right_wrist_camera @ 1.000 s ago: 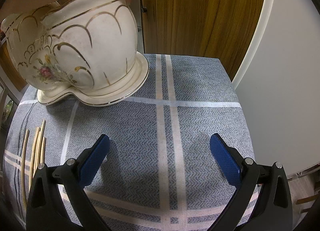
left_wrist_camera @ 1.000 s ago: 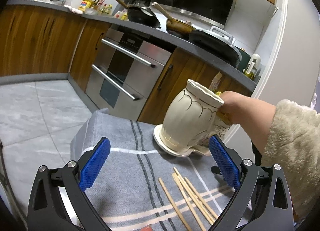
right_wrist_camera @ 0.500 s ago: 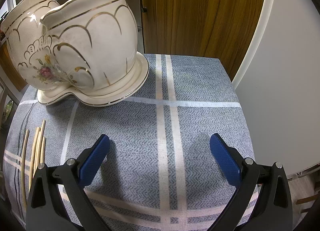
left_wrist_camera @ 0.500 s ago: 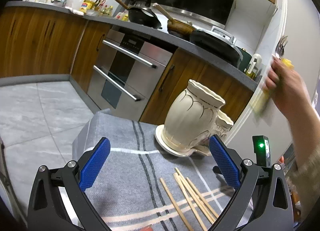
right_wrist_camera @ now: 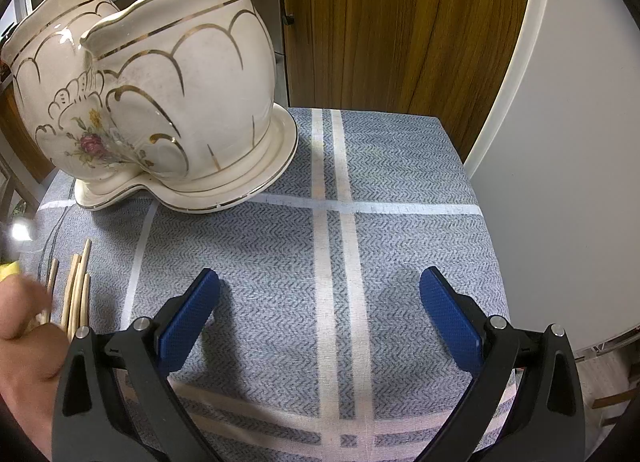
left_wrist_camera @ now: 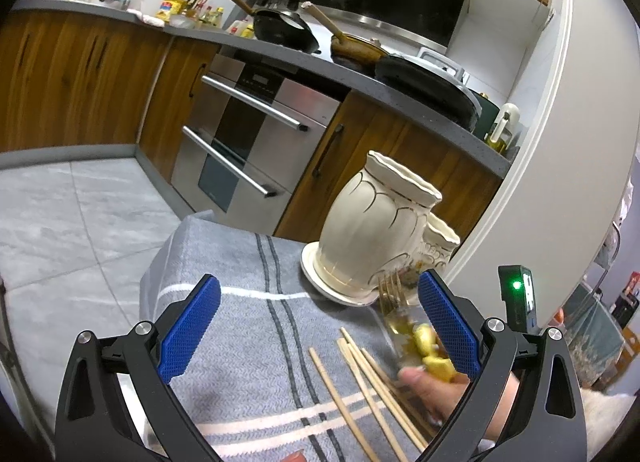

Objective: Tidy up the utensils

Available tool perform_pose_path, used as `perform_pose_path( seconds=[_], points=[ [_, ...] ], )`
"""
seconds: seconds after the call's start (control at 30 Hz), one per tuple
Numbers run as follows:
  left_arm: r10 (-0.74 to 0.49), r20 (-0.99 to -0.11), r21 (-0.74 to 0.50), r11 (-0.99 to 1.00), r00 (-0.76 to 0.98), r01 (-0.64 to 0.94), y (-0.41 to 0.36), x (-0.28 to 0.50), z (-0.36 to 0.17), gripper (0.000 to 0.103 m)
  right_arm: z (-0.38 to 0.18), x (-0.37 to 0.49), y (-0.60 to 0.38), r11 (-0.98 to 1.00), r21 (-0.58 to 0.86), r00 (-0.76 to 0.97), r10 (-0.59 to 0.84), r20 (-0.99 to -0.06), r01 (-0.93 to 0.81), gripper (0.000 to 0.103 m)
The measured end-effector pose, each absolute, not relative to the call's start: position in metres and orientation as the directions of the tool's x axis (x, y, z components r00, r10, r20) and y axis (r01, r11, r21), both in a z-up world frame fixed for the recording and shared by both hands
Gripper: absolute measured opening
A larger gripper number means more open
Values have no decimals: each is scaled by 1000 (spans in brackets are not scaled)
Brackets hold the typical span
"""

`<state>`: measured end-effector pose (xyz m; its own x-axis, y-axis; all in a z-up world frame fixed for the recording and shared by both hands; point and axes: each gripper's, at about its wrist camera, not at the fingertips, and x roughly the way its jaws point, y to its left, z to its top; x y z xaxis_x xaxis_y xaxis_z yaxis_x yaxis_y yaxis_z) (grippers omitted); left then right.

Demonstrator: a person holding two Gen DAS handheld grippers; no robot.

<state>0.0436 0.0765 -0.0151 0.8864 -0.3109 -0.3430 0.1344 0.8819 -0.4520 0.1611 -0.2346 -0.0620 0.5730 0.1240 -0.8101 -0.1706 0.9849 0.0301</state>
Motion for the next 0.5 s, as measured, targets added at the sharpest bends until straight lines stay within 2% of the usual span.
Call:
perform_pose_path(
  seconds=[0.5],
  points=[
    [-321,-355,-456,879,878,137,75,46,-18,98,-62,162,-236,985,29,573,123,-811,-170,99]
  ],
)
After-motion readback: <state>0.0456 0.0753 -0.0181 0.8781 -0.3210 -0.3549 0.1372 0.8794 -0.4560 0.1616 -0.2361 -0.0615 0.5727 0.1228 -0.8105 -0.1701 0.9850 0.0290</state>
